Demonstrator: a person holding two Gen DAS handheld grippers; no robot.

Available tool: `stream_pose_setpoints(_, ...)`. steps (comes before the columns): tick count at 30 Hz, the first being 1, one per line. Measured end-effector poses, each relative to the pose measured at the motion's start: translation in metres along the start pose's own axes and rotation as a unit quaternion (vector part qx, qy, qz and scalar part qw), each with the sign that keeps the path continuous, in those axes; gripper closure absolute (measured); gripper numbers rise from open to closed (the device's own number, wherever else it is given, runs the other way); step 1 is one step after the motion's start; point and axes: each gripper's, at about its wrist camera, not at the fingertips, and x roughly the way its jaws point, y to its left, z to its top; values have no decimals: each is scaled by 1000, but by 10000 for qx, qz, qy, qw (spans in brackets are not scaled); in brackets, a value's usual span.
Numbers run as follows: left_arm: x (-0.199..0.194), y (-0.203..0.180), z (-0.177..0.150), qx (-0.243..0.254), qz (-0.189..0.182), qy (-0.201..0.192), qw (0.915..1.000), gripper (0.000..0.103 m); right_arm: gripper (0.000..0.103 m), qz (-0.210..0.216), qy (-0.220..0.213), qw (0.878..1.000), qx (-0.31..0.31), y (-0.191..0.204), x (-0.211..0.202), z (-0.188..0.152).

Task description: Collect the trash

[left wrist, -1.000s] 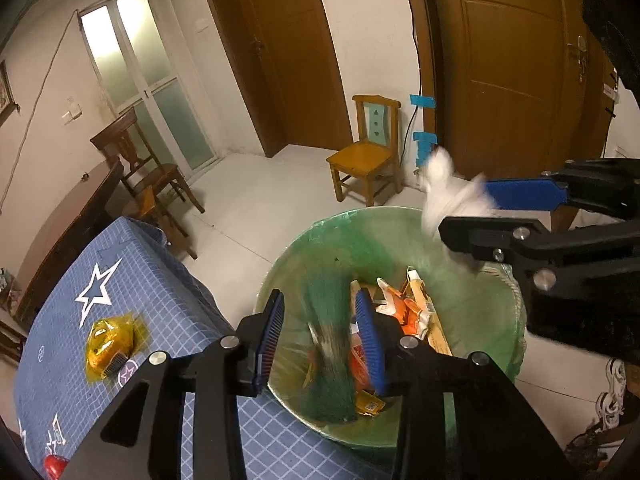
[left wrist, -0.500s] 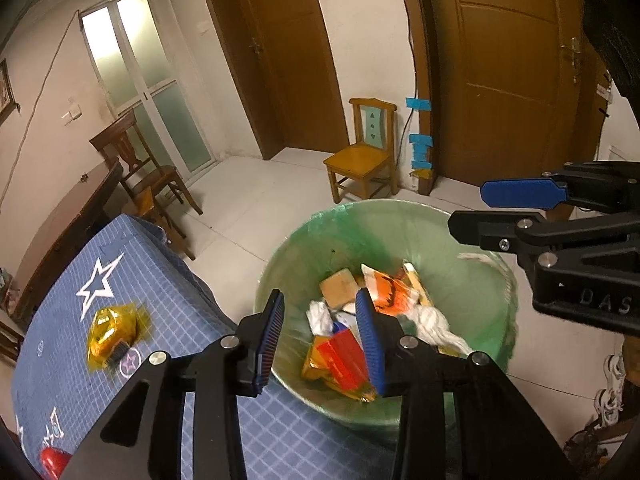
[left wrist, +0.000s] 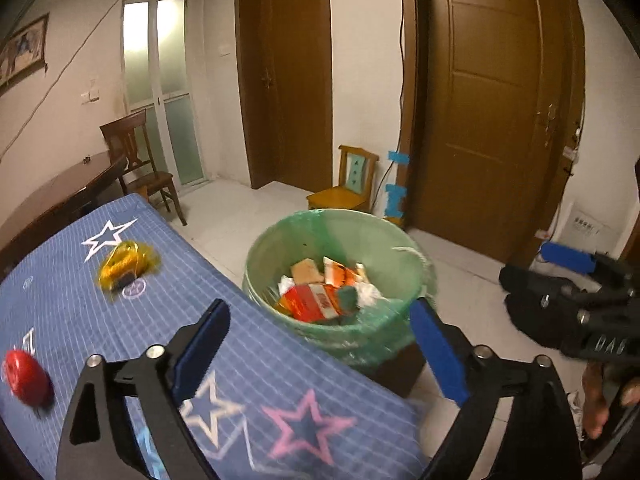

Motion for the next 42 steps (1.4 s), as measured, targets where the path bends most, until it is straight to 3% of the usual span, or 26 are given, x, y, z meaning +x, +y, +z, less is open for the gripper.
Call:
stream_pose_setpoints(2,-19,-7,-8,92,-27,-127,9999,8,10,15,-54,10000,-38,6,-14,-7)
stream_pose_setpoints(7,-50,-21,-18,276,-234,-144,9992,6,9,-471,-349,9980,-225,20,-47,-19)
stream_pose_setpoints(12,-82,-31,-26,442,60,-519,9977,6,9,-661,-564,9959,-239,20,-66,-25)
stream_pose_setpoints(18,-102,-27,-25,223,141,-626,9977,6,8,-722,-671,9950,-189,18,-79,-31)
stream_pose_setpoints(32,-101,-25,-23,35,224,-805,9965,5,6,-712,-733,9947,-148,19,-79,-36)
stream_pose_setpoints(42,-85,-28,-18,298,443,-650,9965,5,6,-834,-755,9934,-229,23,-68,-34)
